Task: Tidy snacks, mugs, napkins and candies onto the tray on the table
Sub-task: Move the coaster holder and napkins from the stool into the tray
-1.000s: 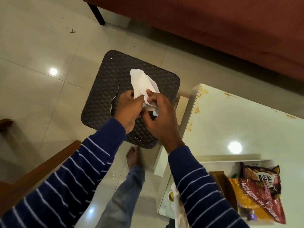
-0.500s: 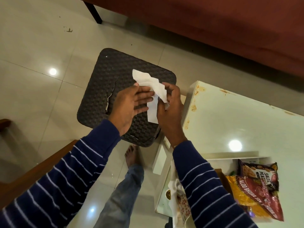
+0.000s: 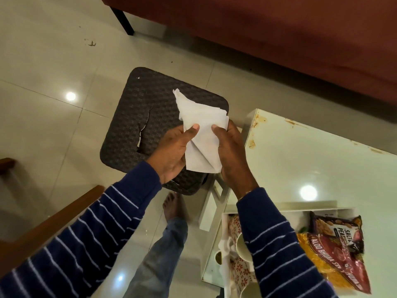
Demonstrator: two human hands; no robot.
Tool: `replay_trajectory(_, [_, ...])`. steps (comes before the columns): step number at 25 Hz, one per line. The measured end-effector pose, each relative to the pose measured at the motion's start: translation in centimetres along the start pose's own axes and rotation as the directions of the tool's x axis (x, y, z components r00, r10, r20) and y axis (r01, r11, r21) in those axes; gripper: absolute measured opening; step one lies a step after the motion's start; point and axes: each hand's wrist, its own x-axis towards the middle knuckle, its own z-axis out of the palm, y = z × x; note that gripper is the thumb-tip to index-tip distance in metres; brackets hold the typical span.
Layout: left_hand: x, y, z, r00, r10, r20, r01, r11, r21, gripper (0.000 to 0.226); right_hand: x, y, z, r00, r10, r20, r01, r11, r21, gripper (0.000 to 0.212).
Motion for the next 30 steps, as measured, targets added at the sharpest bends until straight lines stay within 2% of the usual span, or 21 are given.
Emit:
replay_trajectory(2, [-0.2, -0.2, 0.0, 1.000, -0.017, 0.023, 0.018, 1.000, -0.025, 0.032, 0.0, -0.5, -0.2, 0.999, 0.027, -0.033, -0.025, 0.999, 0.045, 0.004])
replay_trajectory(6, [-0.8, -0.3, 0.2, 0.998, -0.050, 0.046, 0.056, 0.990, -0.129, 0.046, 0.0, -1.1, -1.1, 0.996, 0.022, -0.082, -0.016, 0.997, 0.071, 0.007])
replay_trajectory(9, [-0.8, -0.1, 0.4, 0.999, -0.050, 0.009, 0.051, 0.988, -0.146, 0.044, 0.0, -1.0, -2.1, 0.991, -0.084, -0.103, 0.082, 0.996, -0.021, 0.010])
replay_trajectory(12, [-0.9, 0.4, 0.6, 0.996, -0.070, -0.061, 0.056, 0.976, -0.211, 0.036, 0.0, -0.8, -2.7, 0.973, -0.189, -0.132, 0.167, 0.973, -0.160, 0.021])
replay_trajectory(16, [-1.0, 1.2, 1.5, 0.989, -0.083, -0.124, 0.041, 0.949, -0.312, 0.052, -0.2, -0.6, -2.6, 0.913, -0.379, -0.151, 0.309, 0.884, -0.351, 0.024])
replay_trajectory(18, [-1.0, 1.7, 1.8, 0.986, -0.069, -0.150, 0.021, 0.953, -0.302, 0.054, -0.4, -0.4, -2.6, 0.867, -0.483, -0.121, 0.398, 0.819, -0.412, 0.022])
replay_trajectory(21, [-1.0, 2.1, 2.2, 0.987, -0.053, -0.152, 0.014, 0.969, -0.247, 0.036, -0.6, -0.2, -2.7, 0.826, -0.562, -0.048, 0.485, 0.751, -0.448, 0.022])
replay_trajectory(23, [-1.1, 2.3, 2.3, 0.992, -0.041, -0.116, 0.008, 0.963, -0.268, 0.018, -0.7, -0.2, -2.7, 0.830, -0.558, -0.015, 0.496, 0.750, -0.438, 0.021])
replay_trajectory(25, [-1.1, 2.3, 2.4, 0.994, -0.024, -0.103, -0.007, 0.957, -0.290, 0.016, -0.5, -0.1, -2.8, 0.855, -0.518, 0.002, 0.478, 0.787, -0.390, 0.020])
replay_trajectory(28, [-1.1, 2.0, 2.3, 0.997, 0.060, -0.051, -0.067, 0.987, -0.148, 0.043, -0.3, -0.3, -3.5, 0.934, -0.356, 0.012, 0.344, 0.893, -0.290, 0.023])
replay_trajectory(30, [-1.0, 1.7, 1.8, 0.993, 0.113, -0.017, -0.110, 0.986, 0.122, 0.063, -0.3, -0.1, -4.1, 0.960, -0.273, 0.069, 0.282, 0.931, -0.232, 0.026])
